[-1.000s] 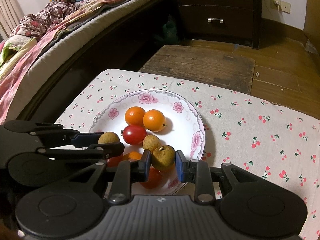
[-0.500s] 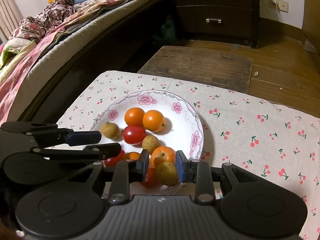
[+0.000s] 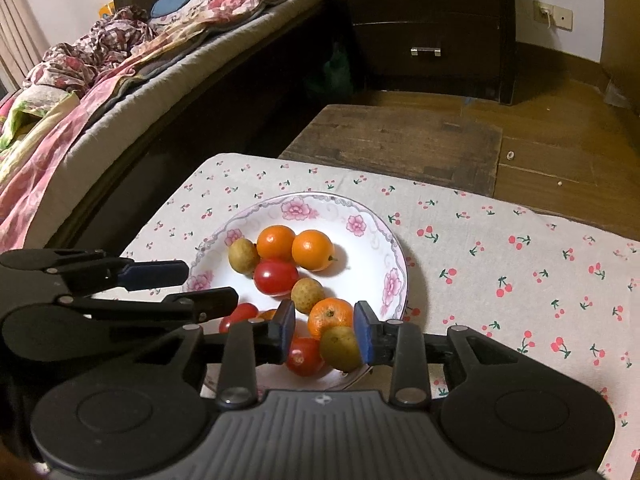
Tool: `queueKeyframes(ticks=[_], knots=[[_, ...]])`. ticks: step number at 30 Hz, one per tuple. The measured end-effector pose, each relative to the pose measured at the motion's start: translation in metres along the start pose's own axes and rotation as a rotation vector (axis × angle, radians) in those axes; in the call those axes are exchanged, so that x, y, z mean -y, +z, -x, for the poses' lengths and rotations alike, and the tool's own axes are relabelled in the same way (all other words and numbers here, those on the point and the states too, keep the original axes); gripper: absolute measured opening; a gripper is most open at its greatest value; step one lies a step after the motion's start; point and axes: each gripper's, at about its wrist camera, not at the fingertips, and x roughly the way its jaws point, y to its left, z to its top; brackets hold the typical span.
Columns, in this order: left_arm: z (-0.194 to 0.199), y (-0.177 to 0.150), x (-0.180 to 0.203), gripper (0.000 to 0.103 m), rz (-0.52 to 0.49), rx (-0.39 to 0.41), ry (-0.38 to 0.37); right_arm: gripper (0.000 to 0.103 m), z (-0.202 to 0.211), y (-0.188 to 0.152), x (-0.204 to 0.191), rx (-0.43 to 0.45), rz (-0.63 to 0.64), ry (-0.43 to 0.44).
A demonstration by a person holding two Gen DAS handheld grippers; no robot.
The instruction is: Organize fruits
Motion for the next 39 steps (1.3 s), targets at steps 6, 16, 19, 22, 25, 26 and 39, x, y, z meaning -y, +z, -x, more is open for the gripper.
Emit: queueKeyframes(ticks=[6,16,19,22,25,26,39], knots=[[0.009,-0.005,-0.003,0.064,0.021,0.015,0.005,0.04,0.008,-0.001,-0.007,0.019,0.025,-0.014],[0.03,-0.018,-0.011,0.076,0.076,0.054,0.014,0.044,0.026,-0.008,-0.019,0.057,0.073,-0.035],[0.035,-0.024,-0.01,0.083,0.078,0.066,0.022,0.046,0.037,-0.012,-0.02,0.076,0.072,-0.04],[0.041,-0.031,-0.007,0.086,0.072,0.073,0.045,0.05,0.045,-0.018,-0.021,0.082,0.071,-0.038],[0.045,-0.04,-0.005,0.093,0.077,0.074,0.062,0.05,0.052,-0.027,-0.024,0.076,0.078,-0.046],[0.047,-0.043,-0.005,0.095,0.08,0.074,0.065,0.05,0.055,-0.031,-0.026,0.076,0.08,-0.051],[0.065,-0.074,-0.005,0.103,0.091,0.072,0.139,0.051,0.082,-0.071,-0.036,0.072,0.033,-0.044]])
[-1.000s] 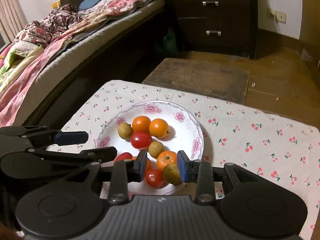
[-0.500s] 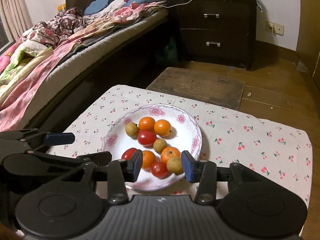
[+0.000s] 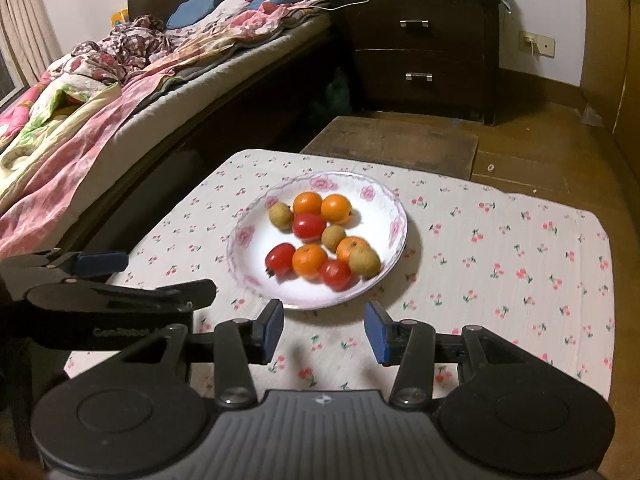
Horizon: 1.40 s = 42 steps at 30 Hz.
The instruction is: Organize fruits
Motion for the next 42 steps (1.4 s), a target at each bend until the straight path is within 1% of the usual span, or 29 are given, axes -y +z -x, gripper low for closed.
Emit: queueKeyframes(ticks=[3,5,11,19,38,42], knots=[[0.002,-0.008,0.005,0.103,-0.033,-0.013,0.021,0.051,0.003,-0.007,0.0,-0.011,-0.014,-0.012],[0.004,-0.012,0.008,0.103,-0.046,-0.013,0.021,0.051,0.004,-0.012,0.0,-0.024,-0.019,-0.019],[0.013,-0.022,0.009,0.103,-0.03,-0.016,0.001,0.051,0.008,-0.028,-0.003,-0.047,-0.019,-0.026],[0.025,-0.035,0.01,0.103,-0.028,-0.016,-0.008,0.051,0.016,-0.04,-0.01,-0.052,-0.023,-0.022],[0.06,-0.061,0.015,0.103,-0.061,0.014,0.026,0.052,0.053,-0.065,-0.024,-0.017,-0.034,-0.004],[0.065,-0.064,0.016,0.103,-0.06,0.014,0.015,0.053,0.056,-0.071,-0.026,-0.02,-0.035,-0.006]])
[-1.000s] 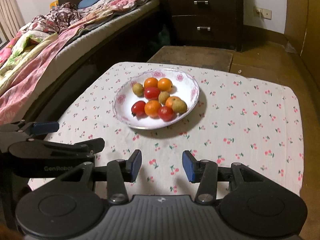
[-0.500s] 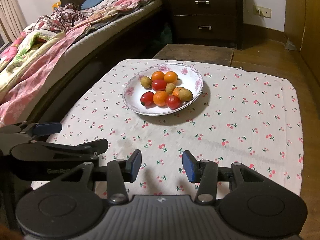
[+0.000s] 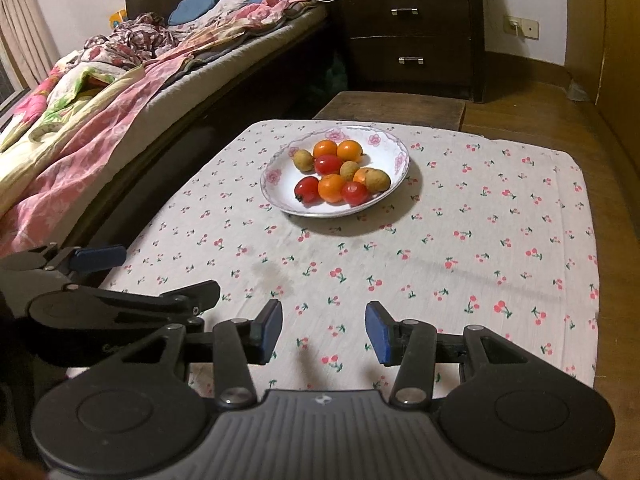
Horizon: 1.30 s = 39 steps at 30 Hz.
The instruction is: Organize fruits
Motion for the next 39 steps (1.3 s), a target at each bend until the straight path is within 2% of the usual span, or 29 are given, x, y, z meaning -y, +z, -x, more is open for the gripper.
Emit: queueKeyframes(ticks=[39], knots=[[0.003,-0.011,0.001,0.103,0.018,-0.024,-0.016,0.053,-0.001,-0.012,0.0,-0.023,-0.016,0.001]])
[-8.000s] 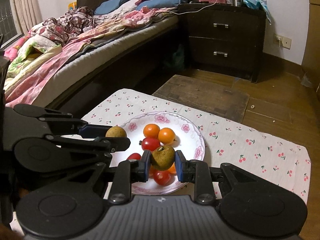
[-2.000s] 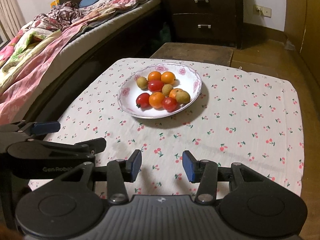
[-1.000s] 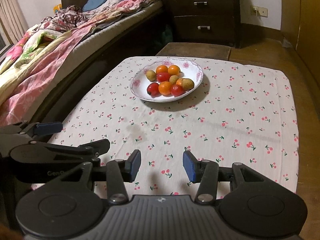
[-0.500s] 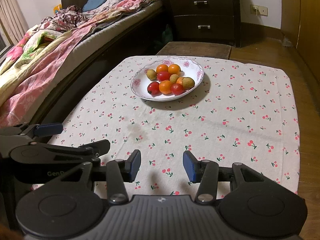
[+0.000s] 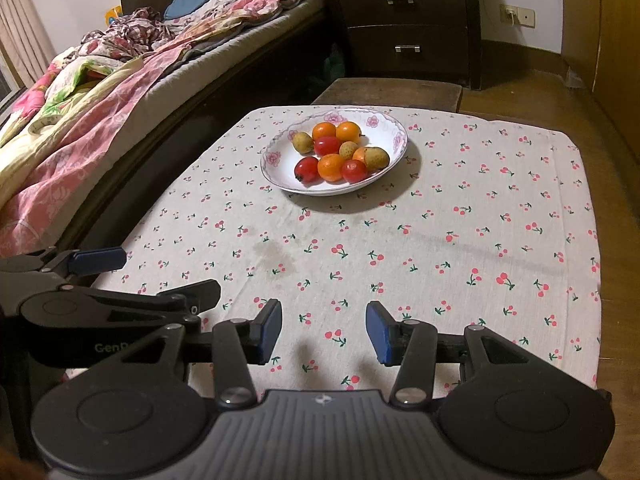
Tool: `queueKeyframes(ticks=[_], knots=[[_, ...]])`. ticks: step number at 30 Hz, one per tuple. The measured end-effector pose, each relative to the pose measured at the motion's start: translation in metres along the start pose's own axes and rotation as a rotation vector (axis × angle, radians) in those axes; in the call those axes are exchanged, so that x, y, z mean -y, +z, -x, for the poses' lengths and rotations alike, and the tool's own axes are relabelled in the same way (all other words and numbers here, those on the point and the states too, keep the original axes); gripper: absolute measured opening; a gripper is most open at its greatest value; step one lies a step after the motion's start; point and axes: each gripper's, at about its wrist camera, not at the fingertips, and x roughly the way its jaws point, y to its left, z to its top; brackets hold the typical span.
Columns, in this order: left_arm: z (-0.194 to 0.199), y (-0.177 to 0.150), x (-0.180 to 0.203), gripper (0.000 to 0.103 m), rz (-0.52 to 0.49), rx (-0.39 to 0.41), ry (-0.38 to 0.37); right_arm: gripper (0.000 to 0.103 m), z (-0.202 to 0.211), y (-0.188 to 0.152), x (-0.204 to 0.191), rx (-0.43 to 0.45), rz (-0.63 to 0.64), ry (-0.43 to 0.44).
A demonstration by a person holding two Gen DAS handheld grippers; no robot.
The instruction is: Organize fruits
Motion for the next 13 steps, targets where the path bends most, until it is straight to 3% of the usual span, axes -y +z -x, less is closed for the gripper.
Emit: queueKeyframes(ticks=[13], knots=[[-0.0006,-0.0005,0.0011,0.103,0.004,0.003,0.0,0.053,-0.0001,-0.0004,0.0,0.001,-0.003,0.001]])
